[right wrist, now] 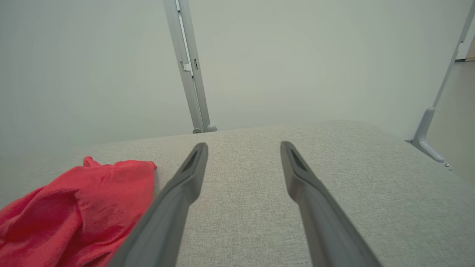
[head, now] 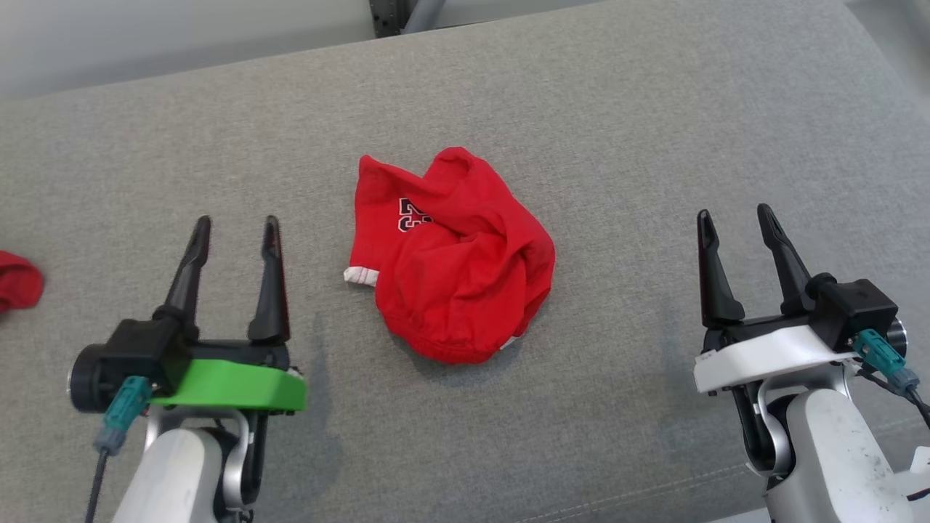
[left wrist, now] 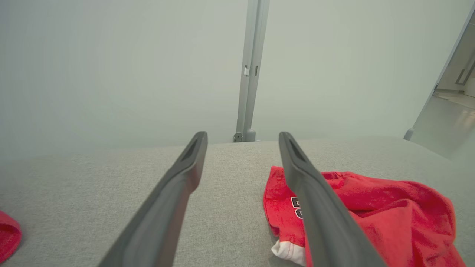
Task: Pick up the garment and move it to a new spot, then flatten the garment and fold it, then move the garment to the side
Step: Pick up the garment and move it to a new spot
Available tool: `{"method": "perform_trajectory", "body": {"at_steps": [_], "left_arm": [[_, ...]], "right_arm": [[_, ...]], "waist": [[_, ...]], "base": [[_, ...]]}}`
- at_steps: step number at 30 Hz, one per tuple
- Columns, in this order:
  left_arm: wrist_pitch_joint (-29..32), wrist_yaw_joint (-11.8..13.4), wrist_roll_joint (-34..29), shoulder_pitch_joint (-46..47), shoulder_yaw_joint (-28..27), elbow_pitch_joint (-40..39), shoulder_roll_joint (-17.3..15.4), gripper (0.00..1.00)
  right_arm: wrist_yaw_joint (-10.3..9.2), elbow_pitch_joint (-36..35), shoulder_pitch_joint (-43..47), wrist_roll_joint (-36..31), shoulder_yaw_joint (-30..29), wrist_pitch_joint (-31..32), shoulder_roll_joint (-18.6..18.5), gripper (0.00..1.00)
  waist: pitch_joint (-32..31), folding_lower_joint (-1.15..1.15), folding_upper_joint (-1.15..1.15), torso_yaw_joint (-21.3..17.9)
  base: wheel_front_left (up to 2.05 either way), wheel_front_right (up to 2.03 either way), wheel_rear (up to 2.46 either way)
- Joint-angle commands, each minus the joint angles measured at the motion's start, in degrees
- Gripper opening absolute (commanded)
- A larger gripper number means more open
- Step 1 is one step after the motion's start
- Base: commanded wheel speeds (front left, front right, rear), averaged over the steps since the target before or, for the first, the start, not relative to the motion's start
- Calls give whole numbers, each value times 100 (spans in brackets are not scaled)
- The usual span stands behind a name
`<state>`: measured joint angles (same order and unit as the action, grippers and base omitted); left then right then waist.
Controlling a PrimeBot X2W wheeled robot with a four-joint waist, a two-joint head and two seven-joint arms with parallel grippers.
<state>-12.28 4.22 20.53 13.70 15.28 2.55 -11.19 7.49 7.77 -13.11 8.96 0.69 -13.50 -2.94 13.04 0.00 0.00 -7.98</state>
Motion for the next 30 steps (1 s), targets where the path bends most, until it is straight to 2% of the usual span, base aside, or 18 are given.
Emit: {"method": "perform_trajectory", "body": {"at_steps": [1, 7, 12, 30], "left_arm": [[-48, 78, 33, -126, -121, -30, -85, 100], [-112, 117, 194, -461, -498, -123, -391, 100], [-6, 71, 233, -766, -523, -192, -566, 100], [249, 137, 323, -1382, -354, -426, -629, 100]], "right_arm": [[0, -31, 94, -44, -4, 30, -34, 100], [0, -91, 234, -87, -19, 127, -85, 100], [-1, -132, 364, -85, 23, 233, -132, 100], [0, -252, 821, -51, 2, 410, -149, 100]], "waist": [[-212, 0, 0, 269], [-385, 0, 0, 481], [-564, 0, 0, 554], [-968, 0, 0, 423]], "base": [[0, 0, 0], [0, 0, 0], [0, 0, 0], [0, 0, 0]]}}
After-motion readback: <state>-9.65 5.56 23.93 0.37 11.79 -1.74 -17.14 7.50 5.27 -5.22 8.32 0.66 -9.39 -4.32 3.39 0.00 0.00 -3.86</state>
